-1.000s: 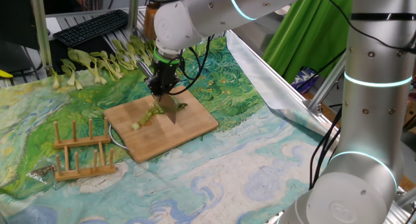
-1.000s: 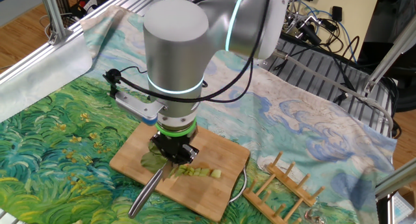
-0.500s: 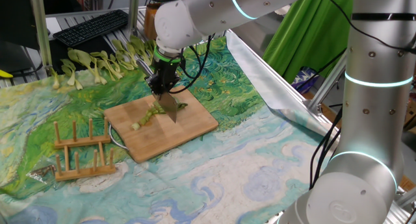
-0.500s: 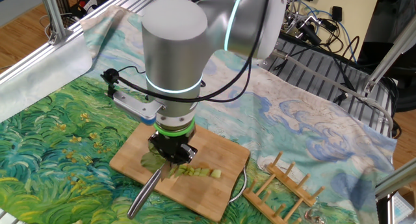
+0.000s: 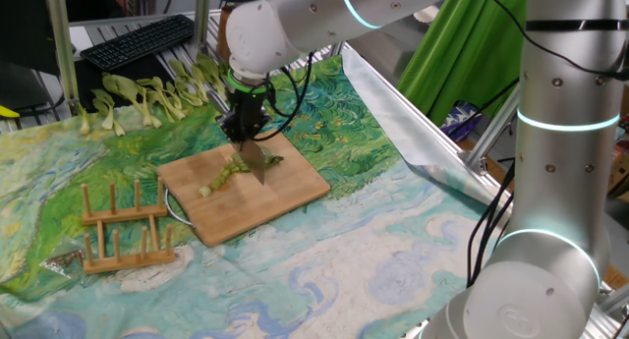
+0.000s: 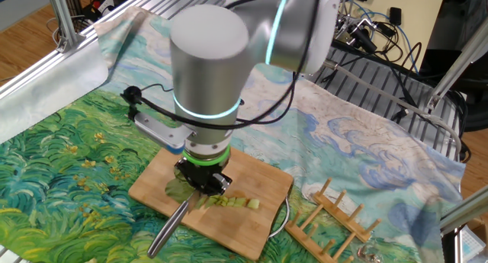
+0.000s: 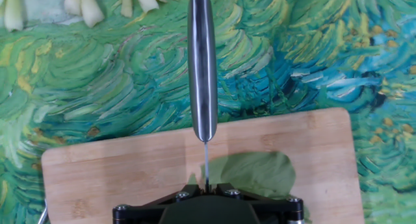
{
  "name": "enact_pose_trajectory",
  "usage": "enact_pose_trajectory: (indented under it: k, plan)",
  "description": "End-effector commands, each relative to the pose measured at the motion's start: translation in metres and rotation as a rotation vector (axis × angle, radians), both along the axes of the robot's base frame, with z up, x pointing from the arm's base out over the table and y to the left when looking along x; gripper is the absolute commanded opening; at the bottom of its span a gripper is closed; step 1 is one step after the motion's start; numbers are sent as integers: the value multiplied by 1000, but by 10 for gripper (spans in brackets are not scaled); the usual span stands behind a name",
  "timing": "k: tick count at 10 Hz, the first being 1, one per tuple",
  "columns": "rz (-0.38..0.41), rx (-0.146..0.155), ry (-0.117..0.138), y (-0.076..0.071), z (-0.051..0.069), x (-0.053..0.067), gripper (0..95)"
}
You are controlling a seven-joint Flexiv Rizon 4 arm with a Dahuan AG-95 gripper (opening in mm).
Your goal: Chop the pakchoi
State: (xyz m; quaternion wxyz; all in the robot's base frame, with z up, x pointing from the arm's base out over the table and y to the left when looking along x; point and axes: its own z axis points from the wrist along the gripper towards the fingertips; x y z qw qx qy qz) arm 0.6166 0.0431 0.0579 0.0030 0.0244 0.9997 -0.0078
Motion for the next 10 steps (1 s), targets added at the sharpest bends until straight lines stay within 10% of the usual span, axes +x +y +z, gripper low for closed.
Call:
enact_pose_trajectory:
  k: [1, 10]
  plan:
    - [-21, -8, 5, 0, 0, 1, 0]
    - [4, 19, -18, -21, 4, -8, 0]
